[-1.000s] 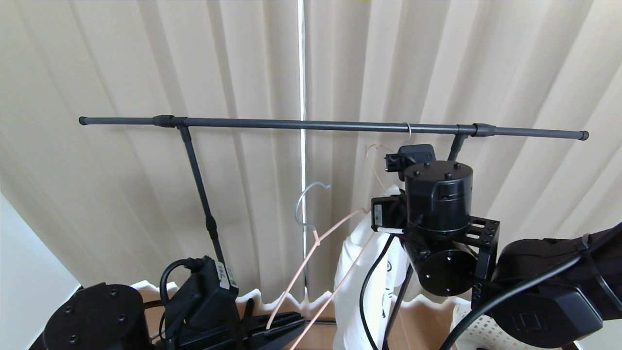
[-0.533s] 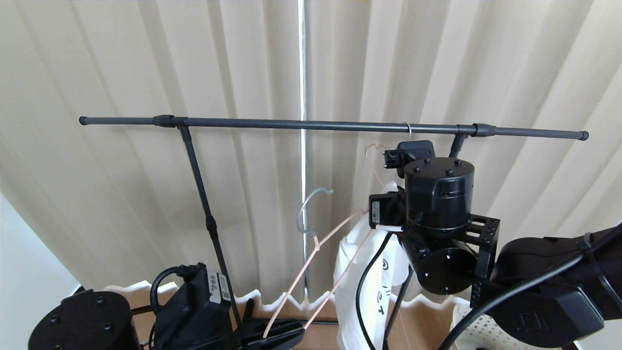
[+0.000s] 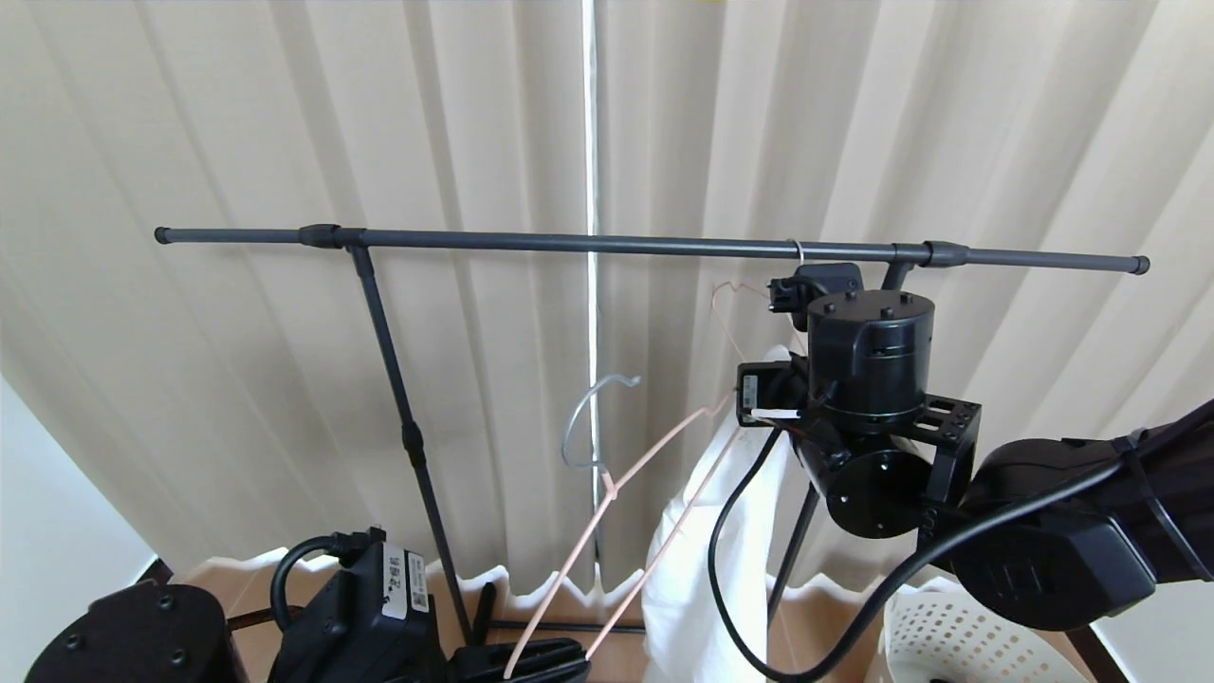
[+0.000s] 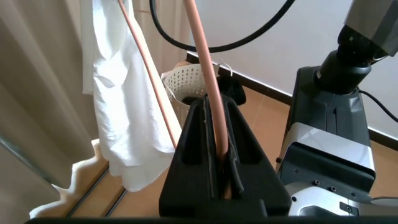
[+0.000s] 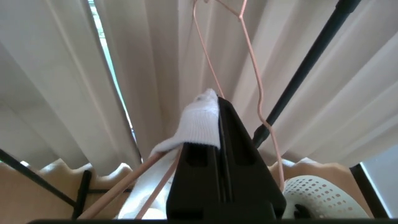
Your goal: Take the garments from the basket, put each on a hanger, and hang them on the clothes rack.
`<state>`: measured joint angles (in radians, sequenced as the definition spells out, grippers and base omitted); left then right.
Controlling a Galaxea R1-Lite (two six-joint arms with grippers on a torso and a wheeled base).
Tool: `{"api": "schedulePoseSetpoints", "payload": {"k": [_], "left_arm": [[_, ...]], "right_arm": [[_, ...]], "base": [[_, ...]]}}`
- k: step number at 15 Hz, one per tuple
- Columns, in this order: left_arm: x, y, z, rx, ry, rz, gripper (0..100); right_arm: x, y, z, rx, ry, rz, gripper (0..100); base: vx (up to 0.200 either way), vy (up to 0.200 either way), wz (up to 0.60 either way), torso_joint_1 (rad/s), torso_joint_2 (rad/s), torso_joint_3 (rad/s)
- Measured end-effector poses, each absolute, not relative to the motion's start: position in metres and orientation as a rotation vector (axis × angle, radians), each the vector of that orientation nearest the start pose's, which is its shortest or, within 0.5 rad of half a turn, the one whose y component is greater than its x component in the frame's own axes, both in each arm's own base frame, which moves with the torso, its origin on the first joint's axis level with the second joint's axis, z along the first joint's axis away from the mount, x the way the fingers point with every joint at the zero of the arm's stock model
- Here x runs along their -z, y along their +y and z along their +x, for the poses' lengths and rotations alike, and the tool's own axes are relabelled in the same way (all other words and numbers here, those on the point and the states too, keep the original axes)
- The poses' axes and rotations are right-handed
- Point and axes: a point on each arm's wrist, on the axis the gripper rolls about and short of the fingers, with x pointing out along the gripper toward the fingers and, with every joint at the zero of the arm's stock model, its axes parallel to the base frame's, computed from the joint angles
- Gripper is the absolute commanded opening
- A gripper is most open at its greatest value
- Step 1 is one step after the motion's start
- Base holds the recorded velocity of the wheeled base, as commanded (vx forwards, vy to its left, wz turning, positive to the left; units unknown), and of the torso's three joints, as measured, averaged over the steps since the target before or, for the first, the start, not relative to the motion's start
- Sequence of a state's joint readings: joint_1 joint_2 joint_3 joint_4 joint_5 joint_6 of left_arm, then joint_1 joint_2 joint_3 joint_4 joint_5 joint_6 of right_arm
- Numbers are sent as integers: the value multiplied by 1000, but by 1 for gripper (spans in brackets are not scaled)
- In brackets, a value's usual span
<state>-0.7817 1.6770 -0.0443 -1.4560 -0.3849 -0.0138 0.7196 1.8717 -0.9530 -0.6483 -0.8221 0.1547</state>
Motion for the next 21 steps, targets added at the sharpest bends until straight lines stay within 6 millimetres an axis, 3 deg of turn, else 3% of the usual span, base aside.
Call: {"api": "schedulePoseSetpoints", "payload": {"k": [7,21], "left_arm": [[-99,-146,136,1158,199,25,0],[-90,-140,152,1082,174,48,0]], "right_arm": [[-163,232,248,39,201,-68,0],[-172,258,194,-129,186,-102,0]], "base": [[0,0,0,0,0,0],[0,0,0,0,0,0]]}}
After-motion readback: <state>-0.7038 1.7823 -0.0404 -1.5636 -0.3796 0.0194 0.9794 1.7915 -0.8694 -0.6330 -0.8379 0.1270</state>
